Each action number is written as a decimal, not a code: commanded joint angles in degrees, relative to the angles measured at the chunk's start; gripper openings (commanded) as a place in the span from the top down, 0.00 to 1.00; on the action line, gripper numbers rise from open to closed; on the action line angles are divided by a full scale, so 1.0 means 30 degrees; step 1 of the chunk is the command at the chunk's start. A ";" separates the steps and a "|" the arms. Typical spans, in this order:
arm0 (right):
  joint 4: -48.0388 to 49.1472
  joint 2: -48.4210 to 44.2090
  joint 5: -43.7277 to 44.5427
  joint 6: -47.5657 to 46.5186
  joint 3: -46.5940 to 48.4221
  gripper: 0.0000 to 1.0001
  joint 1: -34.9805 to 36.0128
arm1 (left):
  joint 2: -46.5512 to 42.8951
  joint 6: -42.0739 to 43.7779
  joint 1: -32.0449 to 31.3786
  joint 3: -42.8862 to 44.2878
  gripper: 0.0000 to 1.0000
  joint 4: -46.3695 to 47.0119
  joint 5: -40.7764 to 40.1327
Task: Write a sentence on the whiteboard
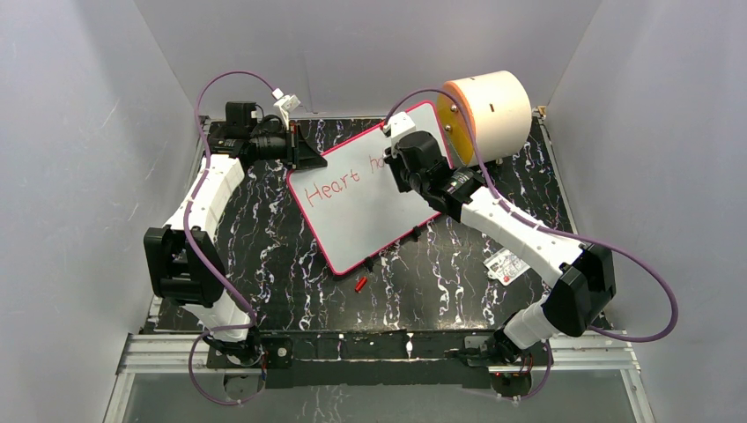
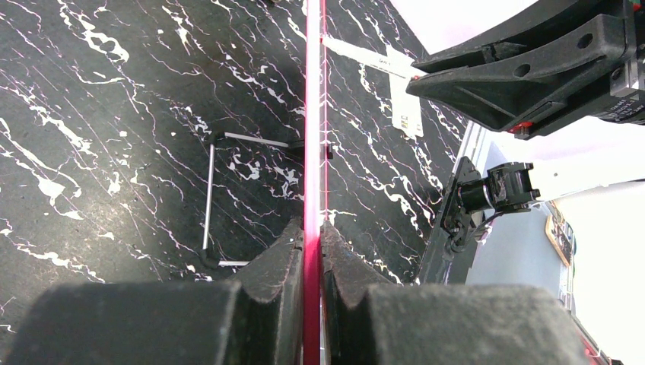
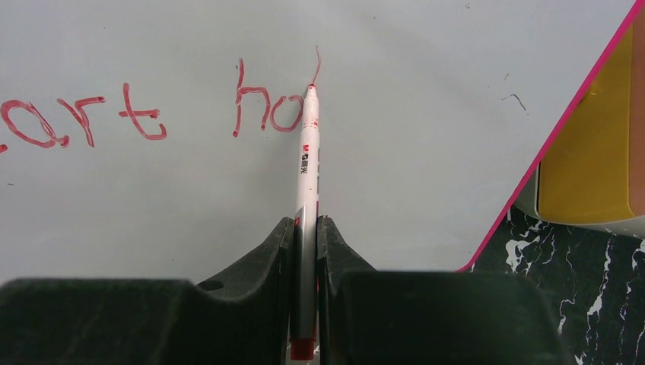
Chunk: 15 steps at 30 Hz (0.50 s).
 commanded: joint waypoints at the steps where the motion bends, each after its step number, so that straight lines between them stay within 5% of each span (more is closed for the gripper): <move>1: -0.0296 -0.0423 -0.0497 0.0335 0.0249 1.00 -0.0078 | -0.0149 0.0351 -0.0233 -0.0368 1.00 -0.1462 0.0203; 15: -0.0877 -0.0885 -0.0485 0.0548 -0.0448 1.00 -0.0079 | -0.0116 0.0347 -0.0234 -0.0349 1.00 -0.1441 0.0199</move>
